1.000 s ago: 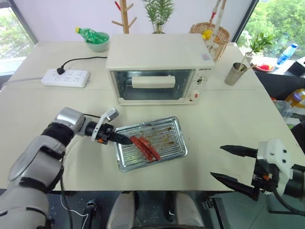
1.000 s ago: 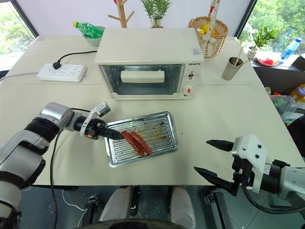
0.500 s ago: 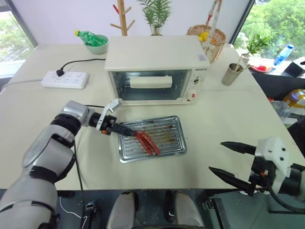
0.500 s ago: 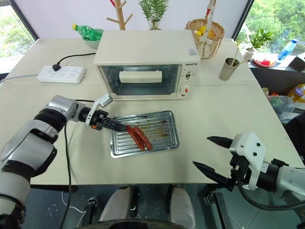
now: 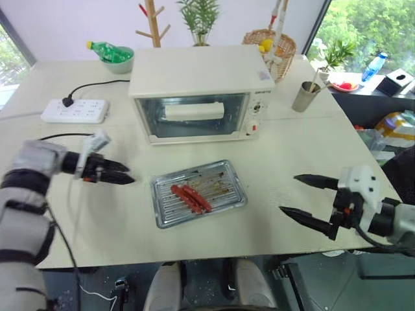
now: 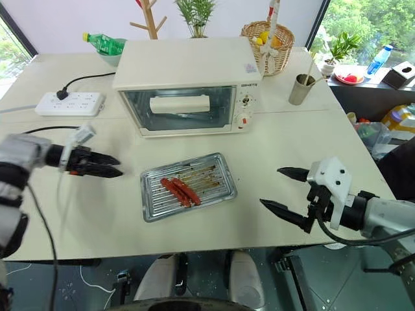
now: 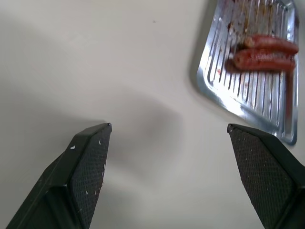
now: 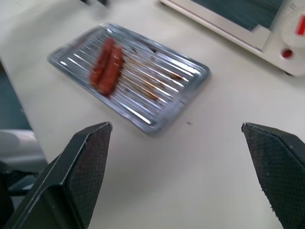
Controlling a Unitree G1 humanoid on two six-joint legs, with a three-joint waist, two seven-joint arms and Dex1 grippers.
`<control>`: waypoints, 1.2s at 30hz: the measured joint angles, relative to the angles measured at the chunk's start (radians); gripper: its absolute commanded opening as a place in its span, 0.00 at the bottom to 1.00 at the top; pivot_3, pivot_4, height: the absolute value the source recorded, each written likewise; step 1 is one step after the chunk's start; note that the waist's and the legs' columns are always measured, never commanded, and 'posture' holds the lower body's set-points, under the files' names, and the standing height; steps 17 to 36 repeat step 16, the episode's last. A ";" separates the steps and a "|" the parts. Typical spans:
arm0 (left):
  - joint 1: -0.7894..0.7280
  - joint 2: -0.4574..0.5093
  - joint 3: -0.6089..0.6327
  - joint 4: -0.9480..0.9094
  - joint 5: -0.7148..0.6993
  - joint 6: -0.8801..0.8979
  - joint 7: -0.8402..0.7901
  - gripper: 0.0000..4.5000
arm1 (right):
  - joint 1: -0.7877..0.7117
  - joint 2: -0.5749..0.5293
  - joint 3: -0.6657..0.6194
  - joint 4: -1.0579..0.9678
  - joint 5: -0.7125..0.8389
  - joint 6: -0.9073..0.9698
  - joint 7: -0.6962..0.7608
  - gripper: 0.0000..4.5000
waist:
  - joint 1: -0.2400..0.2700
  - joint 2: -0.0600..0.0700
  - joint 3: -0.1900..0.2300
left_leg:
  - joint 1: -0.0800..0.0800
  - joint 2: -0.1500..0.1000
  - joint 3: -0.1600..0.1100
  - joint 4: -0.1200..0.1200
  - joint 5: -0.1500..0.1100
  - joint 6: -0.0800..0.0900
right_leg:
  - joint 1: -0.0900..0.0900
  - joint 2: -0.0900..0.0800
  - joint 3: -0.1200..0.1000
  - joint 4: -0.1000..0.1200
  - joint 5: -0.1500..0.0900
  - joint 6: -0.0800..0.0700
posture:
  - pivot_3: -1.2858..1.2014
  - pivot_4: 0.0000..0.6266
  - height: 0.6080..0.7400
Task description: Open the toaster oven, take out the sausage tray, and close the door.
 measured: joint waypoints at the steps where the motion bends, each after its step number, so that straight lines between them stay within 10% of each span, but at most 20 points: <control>1: 0.042 0.025 0.056 -0.084 -0.025 0.000 0.000 0.91 | -0.006 -0.005 0.002 0.009 0.000 0.000 0.011 1.00 | 0.008 0.000 0.000 | 0.000 -0.001 0.000 0.000 0.000 0.000 | 0.000 -0.001 0.000 0.000 0.000 0.000 | 0.52 0.24 1.00; 13: 0.540 0.177 0.489 -0.916 -0.221 0.119 0.050 0.91 | -0.104 -0.075 0.038 0.095 0.010 0.004 0.143 1.00 | 0.019 0.004 0.002 | 0.001 -0.005 0.003 0.000 0.000 0.000 | 0.001 -0.005 0.000 -0.001 0.000 0.001 | 0.52 0.24 1.00; 36: 0.576 0.207 0.512 -0.954 -0.221 0.123 0.049 0.91 | -0.136 -0.075 0.072 0.105 0.010 0.004 0.156 1.00 | 0.020 0.004 0.002 | 0.001 -0.005 0.005 0.000 0.000 0.000 | 0.001 -0.002 0.000 -0.001 0.000 0.001 | 0.52 0.24 1.00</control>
